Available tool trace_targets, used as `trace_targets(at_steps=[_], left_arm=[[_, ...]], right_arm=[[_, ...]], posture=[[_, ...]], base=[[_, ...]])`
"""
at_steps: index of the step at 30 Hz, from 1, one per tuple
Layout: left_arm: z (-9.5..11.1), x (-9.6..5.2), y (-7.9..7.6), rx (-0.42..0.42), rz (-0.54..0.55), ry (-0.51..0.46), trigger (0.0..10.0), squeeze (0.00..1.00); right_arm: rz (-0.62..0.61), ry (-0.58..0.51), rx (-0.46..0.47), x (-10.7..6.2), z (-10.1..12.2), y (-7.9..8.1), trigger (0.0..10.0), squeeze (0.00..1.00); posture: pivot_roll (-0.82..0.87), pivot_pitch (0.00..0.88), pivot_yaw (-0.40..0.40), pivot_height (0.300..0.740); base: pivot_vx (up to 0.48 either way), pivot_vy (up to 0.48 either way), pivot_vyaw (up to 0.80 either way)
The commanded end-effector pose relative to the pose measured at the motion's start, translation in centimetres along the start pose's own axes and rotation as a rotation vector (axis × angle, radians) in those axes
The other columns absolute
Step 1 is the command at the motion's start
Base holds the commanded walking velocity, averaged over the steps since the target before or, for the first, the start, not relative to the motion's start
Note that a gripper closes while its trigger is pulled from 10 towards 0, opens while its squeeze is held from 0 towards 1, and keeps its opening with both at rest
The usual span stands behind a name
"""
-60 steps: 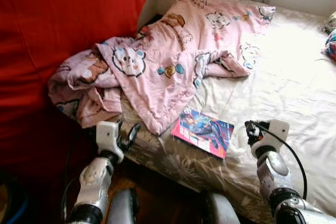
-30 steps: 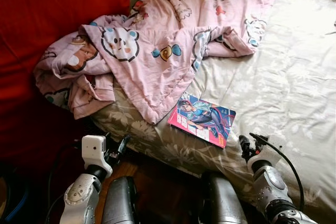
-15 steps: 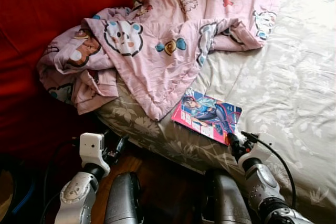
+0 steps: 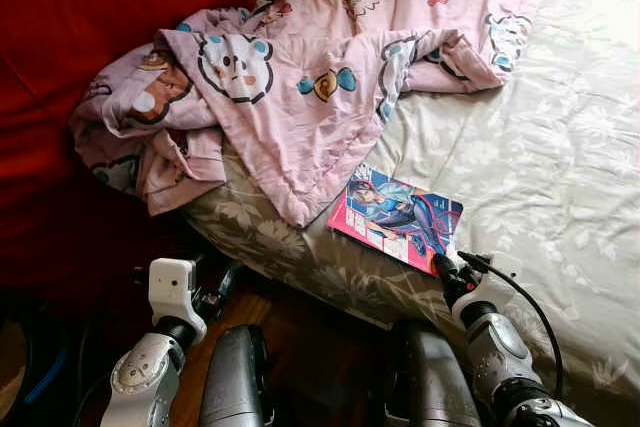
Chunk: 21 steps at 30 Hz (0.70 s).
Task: Clean up the room
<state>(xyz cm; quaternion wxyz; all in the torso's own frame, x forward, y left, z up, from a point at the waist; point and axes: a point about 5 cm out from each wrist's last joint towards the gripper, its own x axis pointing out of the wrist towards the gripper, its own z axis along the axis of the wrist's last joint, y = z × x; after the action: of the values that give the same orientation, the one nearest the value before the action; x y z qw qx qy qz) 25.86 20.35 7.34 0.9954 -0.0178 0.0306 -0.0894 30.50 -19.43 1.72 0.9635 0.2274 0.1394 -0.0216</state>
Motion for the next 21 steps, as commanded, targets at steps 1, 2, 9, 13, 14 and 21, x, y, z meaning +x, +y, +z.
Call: trace_targets(at_steps=[1, 2, 9, 13, 14, 21], left_arm=[[-0.8, -0.5, 0.0, -0.004, 0.012, 0.037, 10.0, 0.00], [-0.9, -0.5, 0.0, -0.005, 0.014, 0.038, 10.0, 0.00], [-1.4, -0.6, 0.1, -0.008, 0.032, 0.052, 10.0, 0.00], [-1.8, -0.8, 0.3, -0.015, 0.058, 0.053, 10.0, 0.00], [-1.9, -0.8, 0.3, -0.017, 0.061, 0.055, 10.0, 0.00], [-3.0, -1.1, 0.3, -0.022, 0.085, 0.083, 10.0, 0.00]], right_arm=[[-0.027, 0.013, 0.003, -0.6, -0.7, -0.8, 0.0, 0.00], [-0.028, 0.014, 0.003, -0.6, -0.8, -0.8, 0.0, 0.00], [-0.033, -0.004, -0.012, -1.0, -1.1, -0.9, 0.0, 0.00], [-0.052, -0.002, -0.009, -1.5, -1.6, -1.4, 0.0, 0.00], [-0.056, -0.002, -0.006, -1.6, -1.7, -1.5, 0.0, 0.00], [-0.068, 0.003, -0.013, -2.0, -2.1, -1.9, 0.0, 0.00]], posture=[[0.12, 0.292, -0.002, 0.579], [0.12, 0.291, -0.003, 0.579], [0.12, 0.269, -0.011, 0.579], [0.12, 0.242, -0.021, 0.579], [0.12, 0.242, -0.021, 0.579], [0.11, 0.210, -0.028, 0.579]], base=[[0.000, 0.000, 0.00], [0.000, 0.000, 0.00], [0.000, 0.000, 0.00], [0.000, 0.000, 0.00], [0.000, 0.000, 0.00], [0.000, 0.000, 0.00]])
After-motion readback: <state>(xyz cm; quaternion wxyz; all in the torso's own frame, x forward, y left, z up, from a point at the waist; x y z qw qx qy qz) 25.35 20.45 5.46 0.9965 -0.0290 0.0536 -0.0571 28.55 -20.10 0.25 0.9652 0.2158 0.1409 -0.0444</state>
